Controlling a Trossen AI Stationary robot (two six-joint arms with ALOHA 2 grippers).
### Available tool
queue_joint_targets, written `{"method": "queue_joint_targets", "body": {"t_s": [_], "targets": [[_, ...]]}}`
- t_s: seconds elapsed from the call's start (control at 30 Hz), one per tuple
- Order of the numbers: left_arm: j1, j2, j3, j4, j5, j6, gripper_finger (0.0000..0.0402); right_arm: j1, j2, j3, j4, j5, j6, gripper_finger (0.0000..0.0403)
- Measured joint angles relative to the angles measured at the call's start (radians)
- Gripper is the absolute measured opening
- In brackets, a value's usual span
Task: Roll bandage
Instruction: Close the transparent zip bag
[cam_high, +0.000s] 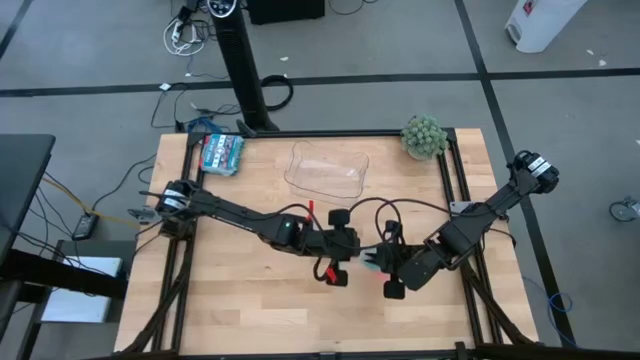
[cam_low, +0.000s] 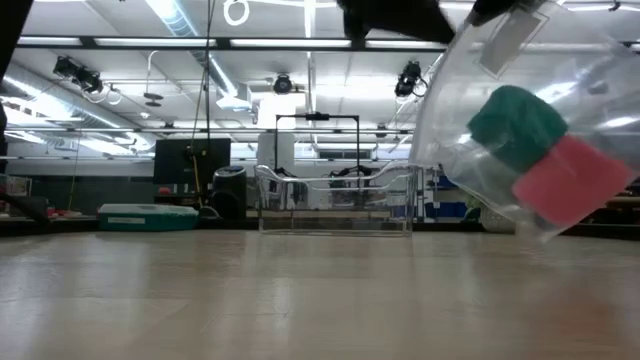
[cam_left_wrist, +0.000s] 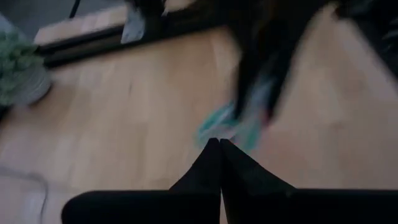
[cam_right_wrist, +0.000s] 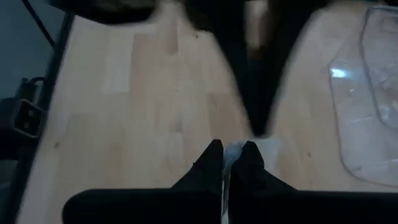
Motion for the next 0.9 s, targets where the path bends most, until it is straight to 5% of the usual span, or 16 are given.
{"method": "queue_joint_targets", "body": {"t_s": [0.5,0.9], "targets": [[0.001,-0.013,-0.001,-0.019,0.055,-0.069,0.0020,0.003,0.000,0.002,-0.025,-0.027,0.009,0.0000],[0.001,0.000,0.000,0.030,0.132,-0.080,0.0155,0.001,0.000,0.002,0.021,0.003,-0.052,0.0000]]}}
